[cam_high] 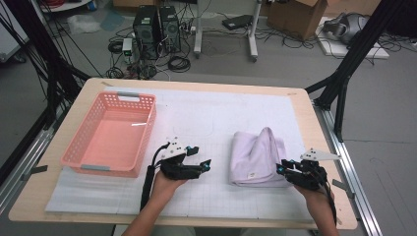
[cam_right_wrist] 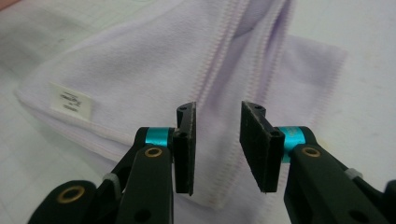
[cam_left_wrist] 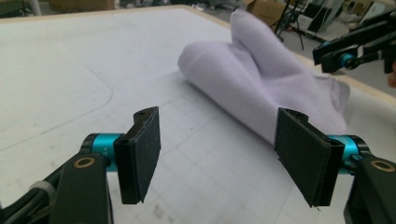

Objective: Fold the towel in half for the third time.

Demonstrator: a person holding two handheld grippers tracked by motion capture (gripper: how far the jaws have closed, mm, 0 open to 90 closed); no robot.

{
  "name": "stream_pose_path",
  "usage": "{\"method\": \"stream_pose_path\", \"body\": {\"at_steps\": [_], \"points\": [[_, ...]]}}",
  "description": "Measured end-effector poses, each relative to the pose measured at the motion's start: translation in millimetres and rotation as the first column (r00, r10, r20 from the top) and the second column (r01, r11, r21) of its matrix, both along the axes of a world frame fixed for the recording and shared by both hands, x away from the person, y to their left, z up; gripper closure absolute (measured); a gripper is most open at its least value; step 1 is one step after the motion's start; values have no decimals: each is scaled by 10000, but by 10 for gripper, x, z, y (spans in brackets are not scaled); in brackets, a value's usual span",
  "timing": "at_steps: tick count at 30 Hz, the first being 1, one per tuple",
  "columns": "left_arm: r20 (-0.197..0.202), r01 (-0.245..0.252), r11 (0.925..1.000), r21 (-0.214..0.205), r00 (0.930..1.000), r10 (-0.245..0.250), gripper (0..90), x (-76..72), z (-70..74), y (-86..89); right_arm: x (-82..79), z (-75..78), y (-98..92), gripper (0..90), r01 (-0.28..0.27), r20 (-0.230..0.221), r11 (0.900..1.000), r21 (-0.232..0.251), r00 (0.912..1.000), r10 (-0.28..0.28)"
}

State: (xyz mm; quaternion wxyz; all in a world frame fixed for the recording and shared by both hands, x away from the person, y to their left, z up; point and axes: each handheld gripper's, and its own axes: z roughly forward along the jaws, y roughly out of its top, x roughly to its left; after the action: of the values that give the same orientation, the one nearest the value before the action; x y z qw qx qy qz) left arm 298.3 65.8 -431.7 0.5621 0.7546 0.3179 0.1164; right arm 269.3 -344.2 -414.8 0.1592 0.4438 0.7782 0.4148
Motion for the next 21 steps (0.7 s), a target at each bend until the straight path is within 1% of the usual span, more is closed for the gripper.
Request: {"method": "stream_pose_path", "body": {"at_steps": [2, 3, 5, 6, 7, 8, 9, 10, 11, 13, 14, 16, 17, 18, 20, 21], "points": [[-135, -36, 10000, 2, 9999, 36, 324, 1, -23, 44, 23, -14, 57, 648, -147, -147, 9997, 212, 9998, 150], [-169, -85, 10000, -46, 9998, 84, 324, 0, -31, 58, 41, -30, 87, 639, -186, -217, 9996, 235, 9996, 191], [-210, -129, 9998, -135, 9997, 126, 324, -3, -37, 80, 81, -69, 142, 641, -207, -490, 9995, 249, 9986, 220], [-182, -143, 9998, -155, 9997, 140, 323, -6, -35, 88, 107, -92, 163, 659, -169, -712, 9996, 241, 9973, 186], [-195, -132, 9997, -210, 9997, 128, 323, -13, -32, 95, 128, -113, 185, 726, -124, -975, 9997, 210, 9951, 143], [-182, -133, 9995, -294, 9998, 128, 324, -19, -30, 100, 144, -133, 201, 782, -161, -1146, 9999, 49, 9933, 166], [-179, -102, 9994, -333, 9998, 96, 323, -28, -29, 111, 149, -142, 218, 828, -224, -1226, 9997, 9, 9922, 224], [-176, -115, 9990, -427, 9998, 107, 323, -40, -33, 119, 146, -138, 228, 891, -286, -1131, 9995, -99, 9932, 273], [-195, -114, 9988, -478, 9998, 105, 323, -59, -41, 135, 134, -122, 235, 892, -282, -985, 9993, -246, 9948, 257], [-238, -161, 9987, -491, 9996, 150, 323, -75, -57, 154, 103, -86, 213, 895, -201, -736, 9994, -287, 9971, 179], [-267, -135, 9990, -423, 9996, 124, 323, -77, -62, 169, 82, -66, 193, 895, -59, -648, 9997, -252, 9979, 42], [-325, -200, 9985, -505, 9993, 184, 323, -83, -74, 200, 50, -33, 136, 895, 103, -547, 9999, -16, 9984, -103], [-333, -232, 9984, -513, 9992, 215, 323, -85, -77, 208, 25, -20, 110, 895, 194, -482, 9998, -1, 9986, -194], [-344, -281, 9981, -547, 9991, 262, 323, -89, -78, 213, 8, -11, 99, 895, 265, -466, 9996, -37, 9986, -267], [-354, -312, 9978, -584, 9989, 291, 323, -97, -76, 230, -41, 29, 55, 896, 474, -267, 9983, -326, 9985, -483], [-321, -318, 9977, -592, 9990, 300, 323, -100, -73, 238, -57, 44, 35, 896, 534, -236, 9980, -336, 9983, -542]]}}
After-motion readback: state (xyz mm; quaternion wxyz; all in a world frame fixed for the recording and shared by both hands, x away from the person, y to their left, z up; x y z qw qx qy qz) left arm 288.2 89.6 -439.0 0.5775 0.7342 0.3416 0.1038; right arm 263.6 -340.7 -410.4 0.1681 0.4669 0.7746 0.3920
